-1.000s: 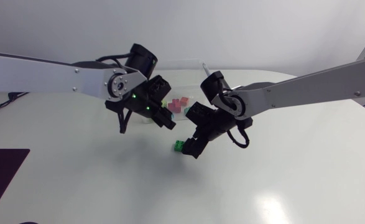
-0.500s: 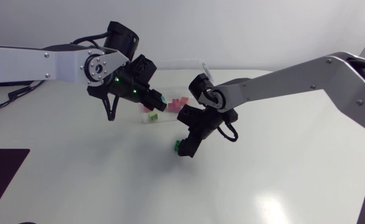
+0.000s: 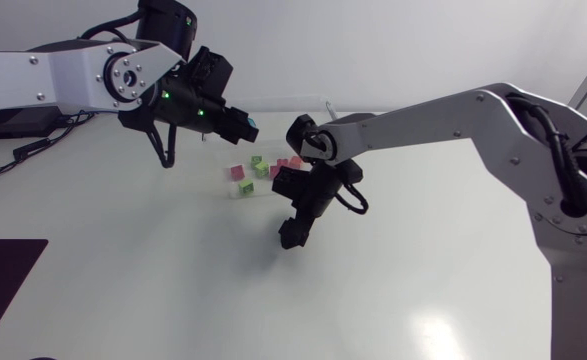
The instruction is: Place the duplo bricks in the container
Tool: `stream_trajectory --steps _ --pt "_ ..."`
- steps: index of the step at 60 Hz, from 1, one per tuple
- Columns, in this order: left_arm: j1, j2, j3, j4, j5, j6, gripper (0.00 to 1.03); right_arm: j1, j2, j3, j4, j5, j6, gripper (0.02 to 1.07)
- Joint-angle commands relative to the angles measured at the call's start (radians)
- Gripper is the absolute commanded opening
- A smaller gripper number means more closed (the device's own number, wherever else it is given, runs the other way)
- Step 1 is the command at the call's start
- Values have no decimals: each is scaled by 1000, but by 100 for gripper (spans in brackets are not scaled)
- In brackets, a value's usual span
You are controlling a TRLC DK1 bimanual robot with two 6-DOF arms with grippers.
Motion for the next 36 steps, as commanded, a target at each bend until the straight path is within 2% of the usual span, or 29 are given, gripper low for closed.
stream_trajectory --steps 1,3,6,12,24,36 --pt "17 -24 27 10 11 -20 23 9 40 40 -47 7 -36 93" --pt "17 -26 27 10 11 -20 23 9 46 53 -62 8 -38 92" --pt "17 -29 28 10 11 -20 23 9 57 65 -77 14 -44 83" --pt "14 -38 25 9 13 -25 23 9 81 86 -97 30 -45 75" --pt "12 -57 20 6 14 -25 23 9 111 125 -136 65 -45 74" --pt "12 -67 19 3 14 -25 23 15 130 152 -140 89 -42 67"
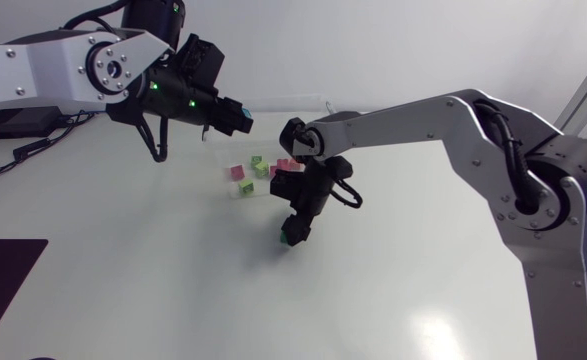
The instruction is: Place the duplo bricks in the container
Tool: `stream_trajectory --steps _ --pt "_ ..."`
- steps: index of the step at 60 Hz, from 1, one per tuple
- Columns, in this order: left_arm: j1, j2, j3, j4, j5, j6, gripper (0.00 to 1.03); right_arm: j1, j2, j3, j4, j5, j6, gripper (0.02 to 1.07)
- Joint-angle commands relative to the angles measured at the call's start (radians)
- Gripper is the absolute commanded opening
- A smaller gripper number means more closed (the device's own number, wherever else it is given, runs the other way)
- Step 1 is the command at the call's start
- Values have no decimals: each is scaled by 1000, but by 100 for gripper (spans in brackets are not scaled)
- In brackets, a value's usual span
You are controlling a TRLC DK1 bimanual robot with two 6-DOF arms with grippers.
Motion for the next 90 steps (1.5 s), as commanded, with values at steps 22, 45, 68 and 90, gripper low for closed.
stream_trajectory --steps 22,45,68,90 --pt "4 -49 12 0 11 -18 23 34 39 20 20 40 2 38" --pt "2 -14 40 35 11 -52 23 5 -181 -178 185 73 63 31" --pt "10 171 117 136 -42 -110 23 -29 -446 -240 213 61 164 31" --pt "56 345 262 158 -147 -153 73 -67 -472 -132 222 64 269 31"
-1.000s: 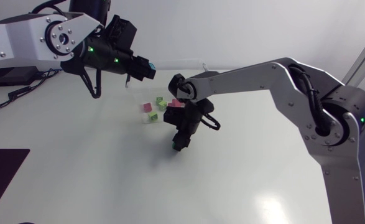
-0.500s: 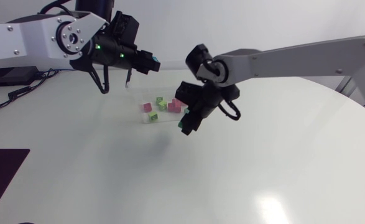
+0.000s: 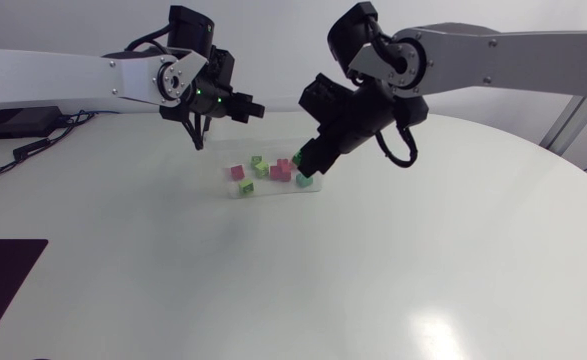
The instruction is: Place the duplo bricks in the container
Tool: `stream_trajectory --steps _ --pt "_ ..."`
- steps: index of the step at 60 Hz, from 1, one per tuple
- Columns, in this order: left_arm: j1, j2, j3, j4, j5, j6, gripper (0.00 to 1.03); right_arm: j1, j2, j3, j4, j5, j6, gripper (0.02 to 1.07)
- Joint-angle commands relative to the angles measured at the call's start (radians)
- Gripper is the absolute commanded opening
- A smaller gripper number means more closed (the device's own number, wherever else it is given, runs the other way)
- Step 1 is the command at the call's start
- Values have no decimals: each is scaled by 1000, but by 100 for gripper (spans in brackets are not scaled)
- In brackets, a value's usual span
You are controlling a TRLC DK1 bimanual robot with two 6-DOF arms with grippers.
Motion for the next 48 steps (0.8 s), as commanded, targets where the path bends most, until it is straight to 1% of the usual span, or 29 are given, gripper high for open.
stream_trajectory --steps 1,3,4,5,13,22,30,34,38,43,48 --pt "16 35 42 8 -21 -27 80 -19 16 66 7 2 45 31" --pt "18 34 38 8 -24 -26 90 -24 24 86 7 4 52 31" --pt "18 29 34 8 -26 -23 97 -30 30 103 7 5 62 31" --pt "18 28 31 8 -26 -23 99 -30 33 114 7 7 65 31" --pt "19 -26 -15 7 -30 -19 99 -35 70 194 4 27 104 31" --pt "16 -138 -106 0 -30 -19 99 -48 151 303 7 59 150 31" --pt "16 -232 -161 -27 -30 -21 99 -58 211 363 4 65 180 31" --pt "16 -267 -182 -49 -29 -23 99 -59 235 386 7 74 197 33" --pt "16 -305 -204 -66 -29 -27 99 -59 261 405 7 86 208 43" --pt "15 -347 -236 -75 -29 -30 99 -56 298 425 4 112 213 60" --pt "11 -391 -271 -75 -29 -33 99 -59 323 439 9 131 214 70"
